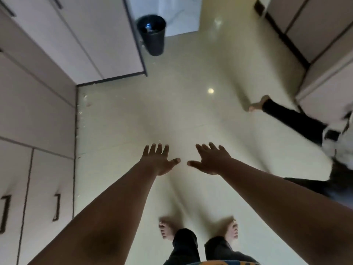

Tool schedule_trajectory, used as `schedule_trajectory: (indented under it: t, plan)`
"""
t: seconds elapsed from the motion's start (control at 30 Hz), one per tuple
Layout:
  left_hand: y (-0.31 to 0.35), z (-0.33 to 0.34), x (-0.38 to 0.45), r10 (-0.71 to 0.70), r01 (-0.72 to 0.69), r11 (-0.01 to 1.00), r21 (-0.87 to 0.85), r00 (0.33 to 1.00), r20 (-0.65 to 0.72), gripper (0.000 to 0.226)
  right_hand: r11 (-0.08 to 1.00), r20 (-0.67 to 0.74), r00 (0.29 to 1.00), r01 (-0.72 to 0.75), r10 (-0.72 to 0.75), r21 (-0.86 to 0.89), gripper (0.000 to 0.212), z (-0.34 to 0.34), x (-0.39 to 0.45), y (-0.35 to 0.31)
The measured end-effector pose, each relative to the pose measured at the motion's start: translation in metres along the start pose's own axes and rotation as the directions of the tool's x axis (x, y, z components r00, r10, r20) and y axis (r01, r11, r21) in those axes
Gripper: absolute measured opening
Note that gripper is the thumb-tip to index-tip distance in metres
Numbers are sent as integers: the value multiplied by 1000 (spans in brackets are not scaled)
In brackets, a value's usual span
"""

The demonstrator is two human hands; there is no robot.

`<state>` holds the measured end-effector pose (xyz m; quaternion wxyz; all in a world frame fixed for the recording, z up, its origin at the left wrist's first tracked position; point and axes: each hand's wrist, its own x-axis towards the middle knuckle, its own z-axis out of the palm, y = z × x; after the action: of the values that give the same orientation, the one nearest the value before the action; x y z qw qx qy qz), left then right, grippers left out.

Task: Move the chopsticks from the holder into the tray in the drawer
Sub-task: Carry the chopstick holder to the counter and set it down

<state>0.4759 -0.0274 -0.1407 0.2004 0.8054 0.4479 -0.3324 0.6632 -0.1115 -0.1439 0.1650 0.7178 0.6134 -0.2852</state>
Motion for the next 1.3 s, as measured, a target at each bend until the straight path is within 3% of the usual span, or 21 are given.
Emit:
schedule_trajectory:
  t: [0.3, 0.67, 0.97, 1.2, 1.3]
  plan:
    - [168, -55, 23, 184, -181, 969, 170, 983, -2, 84, 953, -36, 961, -266, 274, 146, 91, 4, -59, 171]
    - [343, -138, 62, 320, -285, 904, 320, 946, -60, 85, 885, -69, 894, -423, 443, 196, 89, -25, -115, 342]
    - [450, -226, 118, 509, -430, 792, 433, 857, -78, 86, 763, -96, 776, -578, 624, 288, 93, -80, -127, 446]
    - [541, -355, 156, 648, -500, 704, 504, 743, -168, 89, 588, -165, 586, -665, 793, 461, 92, -166, -141, 524]
    - [586, -395, 160, 702, -543, 677, 496, 679, -214, 90, 563, -198, 544, -666, 815, 489, 91, -193, -152, 548]
